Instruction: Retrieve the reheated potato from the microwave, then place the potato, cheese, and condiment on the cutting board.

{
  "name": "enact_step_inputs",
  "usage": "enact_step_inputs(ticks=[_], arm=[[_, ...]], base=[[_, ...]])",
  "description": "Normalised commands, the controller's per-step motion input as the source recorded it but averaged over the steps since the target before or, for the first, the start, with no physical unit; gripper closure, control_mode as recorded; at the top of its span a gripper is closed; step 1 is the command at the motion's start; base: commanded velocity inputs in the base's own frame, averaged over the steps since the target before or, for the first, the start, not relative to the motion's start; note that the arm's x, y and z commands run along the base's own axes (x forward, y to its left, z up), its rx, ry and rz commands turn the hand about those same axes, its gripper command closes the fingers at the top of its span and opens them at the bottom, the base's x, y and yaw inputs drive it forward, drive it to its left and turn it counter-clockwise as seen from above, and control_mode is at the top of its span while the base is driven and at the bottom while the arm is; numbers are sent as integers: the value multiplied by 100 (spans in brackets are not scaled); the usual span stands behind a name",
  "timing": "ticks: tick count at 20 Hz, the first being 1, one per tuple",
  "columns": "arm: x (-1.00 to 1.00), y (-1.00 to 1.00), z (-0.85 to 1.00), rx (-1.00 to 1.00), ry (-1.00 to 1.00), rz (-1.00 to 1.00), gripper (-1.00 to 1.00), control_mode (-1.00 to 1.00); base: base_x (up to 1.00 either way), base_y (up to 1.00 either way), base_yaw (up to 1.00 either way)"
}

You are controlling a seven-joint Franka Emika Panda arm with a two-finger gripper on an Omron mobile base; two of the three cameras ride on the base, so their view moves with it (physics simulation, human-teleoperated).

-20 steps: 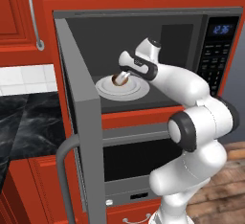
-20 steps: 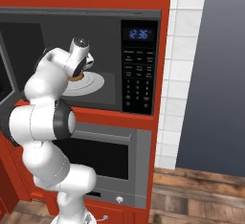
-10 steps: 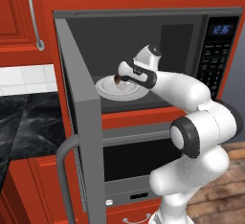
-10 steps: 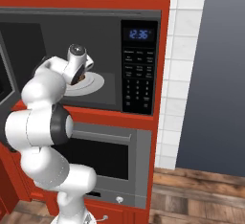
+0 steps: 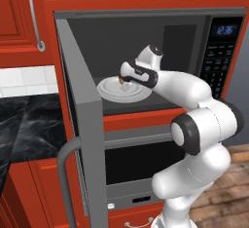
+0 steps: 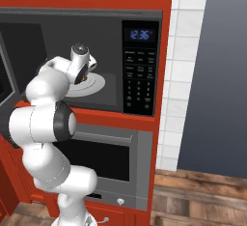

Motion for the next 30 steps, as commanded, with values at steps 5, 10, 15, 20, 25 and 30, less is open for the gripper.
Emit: enact_step_inputs(ticks=[5,10,15,20,25,30], arm=[[10,13,-29,0,2,0,-100,-100],[-2,18,-34,0,1,0,100,-100],[-7,2,-24,0,0,0,100,-100],[-38,0,0,1,-6,-1,100,-100],[-54,0,0,8,-2,-11,100,-100],[-42,0,25,13,-1,-13,100,-100]], base=[[0,0,0],[0,0,0],[0,0,0],[0,0,0],[0,0,0],[0,0,0]])
